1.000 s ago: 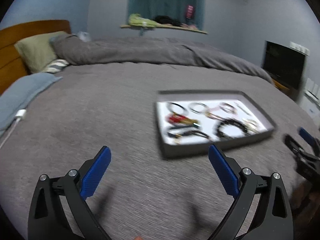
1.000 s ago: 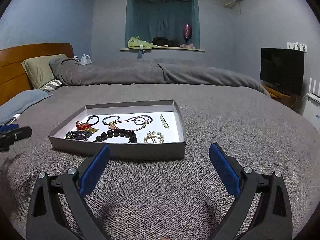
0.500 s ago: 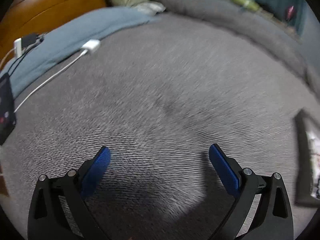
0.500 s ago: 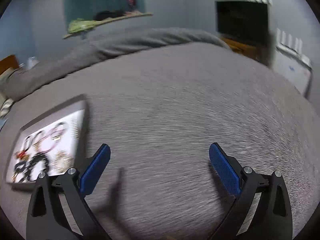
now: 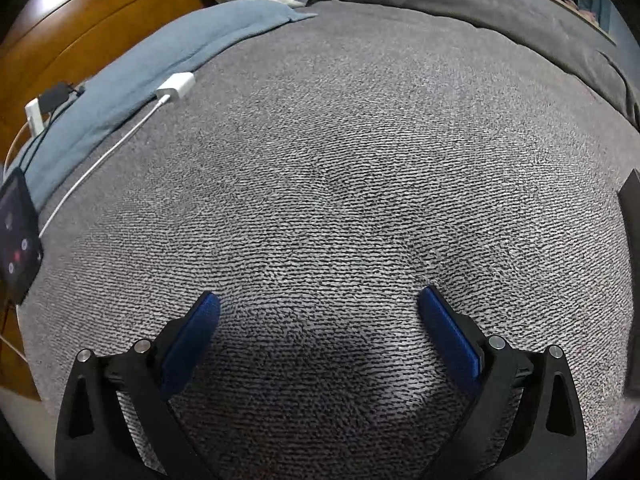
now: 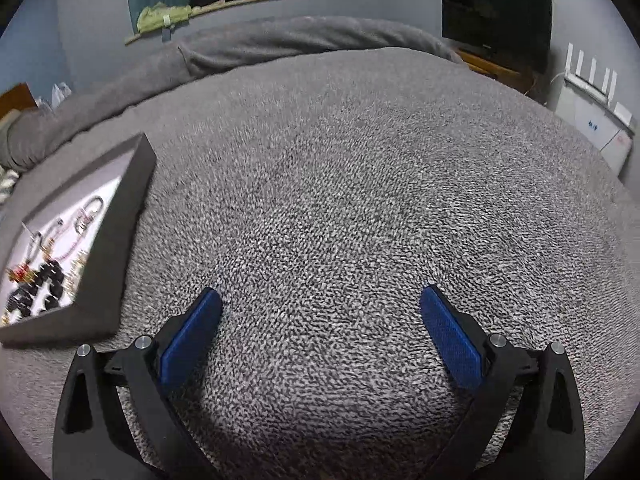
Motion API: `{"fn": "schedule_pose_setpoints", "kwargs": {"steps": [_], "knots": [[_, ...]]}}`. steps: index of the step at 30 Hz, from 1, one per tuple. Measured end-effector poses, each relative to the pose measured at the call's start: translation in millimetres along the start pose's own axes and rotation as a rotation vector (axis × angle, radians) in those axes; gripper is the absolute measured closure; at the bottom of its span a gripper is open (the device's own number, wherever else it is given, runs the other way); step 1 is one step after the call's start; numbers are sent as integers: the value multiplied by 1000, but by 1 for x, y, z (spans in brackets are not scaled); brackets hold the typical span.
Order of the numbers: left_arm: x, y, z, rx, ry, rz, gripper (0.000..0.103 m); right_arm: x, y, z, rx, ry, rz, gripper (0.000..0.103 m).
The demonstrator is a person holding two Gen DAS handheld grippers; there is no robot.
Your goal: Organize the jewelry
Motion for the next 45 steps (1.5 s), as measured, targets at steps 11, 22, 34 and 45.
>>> {"fn": "schedule_pose_setpoints", "kwargs": {"steps": [11, 22, 34, 45], "knots": [[-2, -1, -1, -9, 12, 7, 5, -27, -1, -9, -61, 142, 131, 5], [-2, -1, -2, -14, 11, 8, 5, -71, -11, -37, -224, 345, 347, 5], [-2, -2, -4, -20, 6, 8, 5, -68, -3, -36, -173, 265, 308, 5], [-2, -2, -3, -19, 4, 7, 5, -56, 13, -24, -180, 259, 322, 5]]}}
Point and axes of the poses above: each gripper's, at about its wrist camera, not at the fingertips, and z roughly the way its jaws point, x to its left, y to its top, the point moved 5 cm from there along z, roughly the way its jaws point, and after that the axes turned 2 degrees about x, right-handed, at the moved point
